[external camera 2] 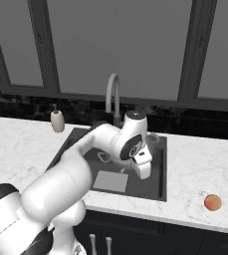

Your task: Put the colander in the sink, put the peach in the colander, and turn on the sink faucet and pour water over the colander.

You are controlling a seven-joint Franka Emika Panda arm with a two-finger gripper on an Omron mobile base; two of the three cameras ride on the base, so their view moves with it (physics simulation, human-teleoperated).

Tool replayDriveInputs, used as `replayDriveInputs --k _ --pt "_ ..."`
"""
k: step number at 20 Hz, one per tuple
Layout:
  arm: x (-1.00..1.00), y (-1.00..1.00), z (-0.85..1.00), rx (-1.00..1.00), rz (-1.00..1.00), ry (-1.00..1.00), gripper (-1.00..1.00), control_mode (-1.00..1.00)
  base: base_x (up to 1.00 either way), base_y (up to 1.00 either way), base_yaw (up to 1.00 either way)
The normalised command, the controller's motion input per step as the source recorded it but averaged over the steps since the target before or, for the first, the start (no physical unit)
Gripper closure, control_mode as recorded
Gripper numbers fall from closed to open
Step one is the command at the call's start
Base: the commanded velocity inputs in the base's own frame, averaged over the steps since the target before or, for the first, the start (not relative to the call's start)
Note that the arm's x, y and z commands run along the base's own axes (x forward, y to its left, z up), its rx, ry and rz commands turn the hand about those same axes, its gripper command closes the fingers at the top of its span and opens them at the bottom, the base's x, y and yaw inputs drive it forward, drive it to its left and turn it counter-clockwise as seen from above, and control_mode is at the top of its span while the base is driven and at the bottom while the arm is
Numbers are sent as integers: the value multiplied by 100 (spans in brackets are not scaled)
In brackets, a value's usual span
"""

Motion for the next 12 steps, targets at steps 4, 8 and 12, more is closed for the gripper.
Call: replayDriveInputs --k 4,8,12 --pt "-37 15 -4 8 37 16 100 -100 0 0 0" --pt "-28 16 -20 3 31 3 100 -100 0 0 0" --pt "4 28 -36 0 20 0 100 -100 0 0 0"
